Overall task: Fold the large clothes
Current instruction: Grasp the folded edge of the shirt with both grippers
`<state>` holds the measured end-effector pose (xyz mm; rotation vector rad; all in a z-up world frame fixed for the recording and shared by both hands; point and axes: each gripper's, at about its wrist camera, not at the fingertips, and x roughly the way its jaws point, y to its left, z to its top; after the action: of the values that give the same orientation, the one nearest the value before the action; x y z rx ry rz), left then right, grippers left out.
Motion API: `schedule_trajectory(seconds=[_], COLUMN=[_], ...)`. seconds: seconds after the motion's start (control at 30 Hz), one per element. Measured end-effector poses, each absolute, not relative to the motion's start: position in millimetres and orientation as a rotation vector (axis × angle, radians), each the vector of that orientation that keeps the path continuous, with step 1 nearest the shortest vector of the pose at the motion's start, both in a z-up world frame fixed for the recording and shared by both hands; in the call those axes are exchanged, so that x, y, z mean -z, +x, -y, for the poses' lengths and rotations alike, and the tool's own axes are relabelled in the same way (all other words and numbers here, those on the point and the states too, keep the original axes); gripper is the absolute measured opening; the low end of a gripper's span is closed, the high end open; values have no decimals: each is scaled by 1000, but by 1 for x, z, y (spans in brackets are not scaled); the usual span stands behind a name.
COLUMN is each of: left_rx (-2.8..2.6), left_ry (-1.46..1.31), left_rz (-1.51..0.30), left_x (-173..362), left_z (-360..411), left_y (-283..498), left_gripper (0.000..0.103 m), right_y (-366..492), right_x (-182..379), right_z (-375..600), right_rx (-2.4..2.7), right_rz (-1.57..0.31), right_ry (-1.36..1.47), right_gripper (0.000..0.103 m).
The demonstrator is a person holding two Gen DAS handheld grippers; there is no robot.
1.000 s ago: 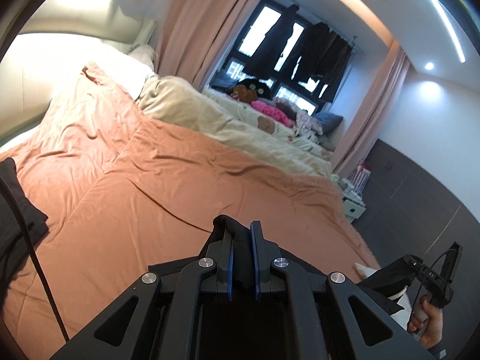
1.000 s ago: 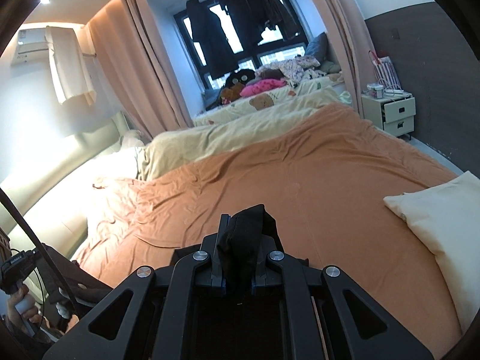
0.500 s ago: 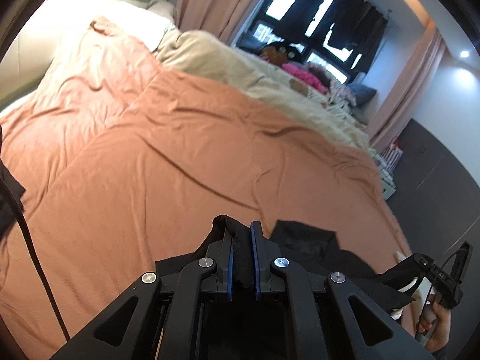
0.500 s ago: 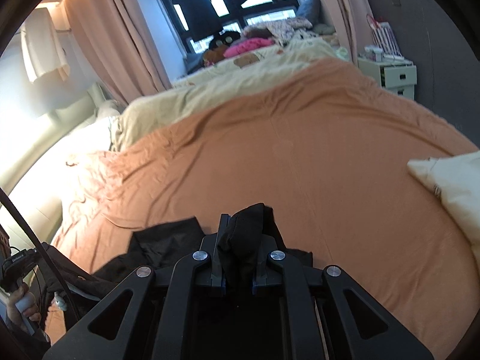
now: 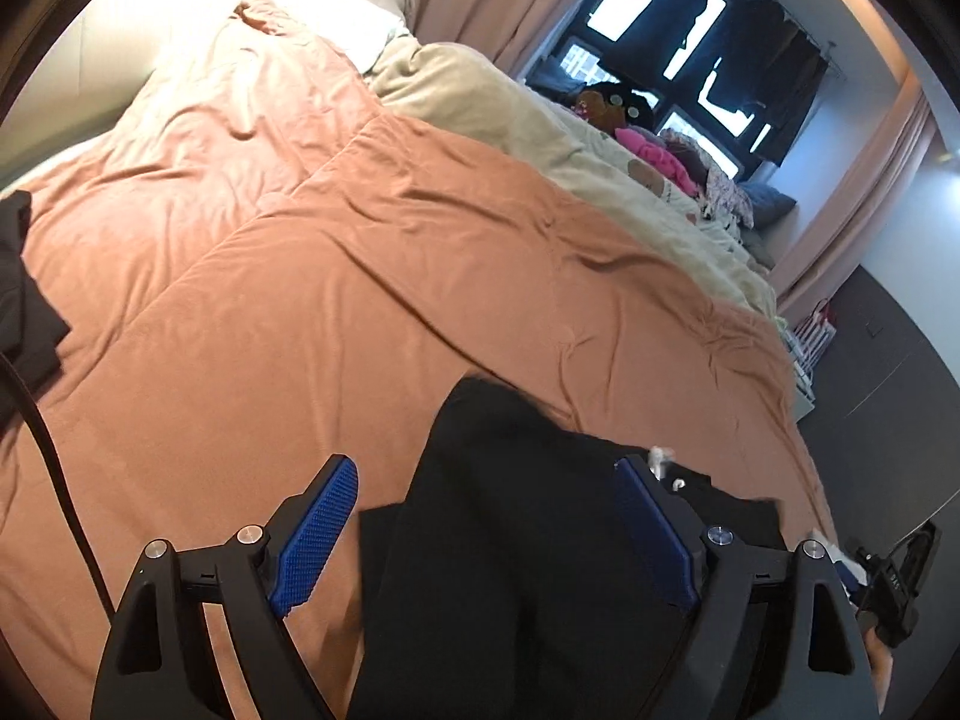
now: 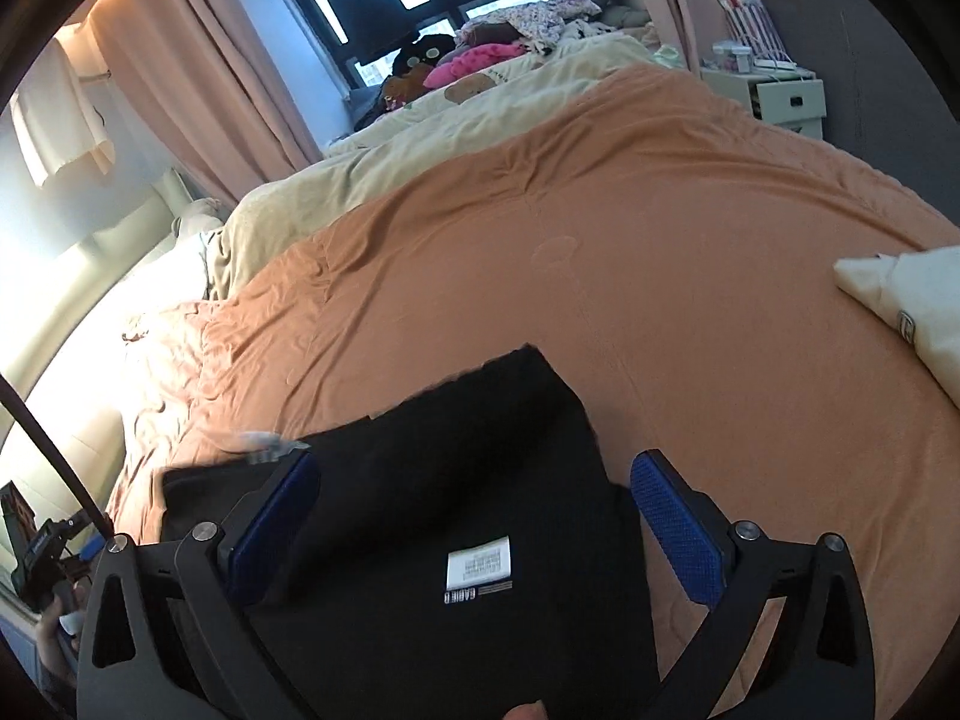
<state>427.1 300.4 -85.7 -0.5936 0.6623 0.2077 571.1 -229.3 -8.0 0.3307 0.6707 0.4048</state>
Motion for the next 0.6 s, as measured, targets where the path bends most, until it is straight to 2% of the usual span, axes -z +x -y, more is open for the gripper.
schedule_trajectory(seconds=[0.23,0.3,0.43,0.53,0.6], left_rx=[-185,-182,-170,-177,-181], left_ry=[-558,-552,-552,-550,-553], left_rz=[-776,-808,-881,-911,-945], left_x=[111,120,144,156,167], left_z=[-294,-291,-284,-277,-275], left_y=[403,398,382,371,364], left_gripper=[87,81,74,63,48], right_y=[554,547,537,530,525], right_x=[17,19,20,25,32], right_z=[241,243,247,248,245], right_rx=[-398,-399,-393,-384,-378], right_rz=[-715,-739,-786,-823,-861], right_ry=[249,221,181,172,145], right_gripper=[103,102,89,82,82])
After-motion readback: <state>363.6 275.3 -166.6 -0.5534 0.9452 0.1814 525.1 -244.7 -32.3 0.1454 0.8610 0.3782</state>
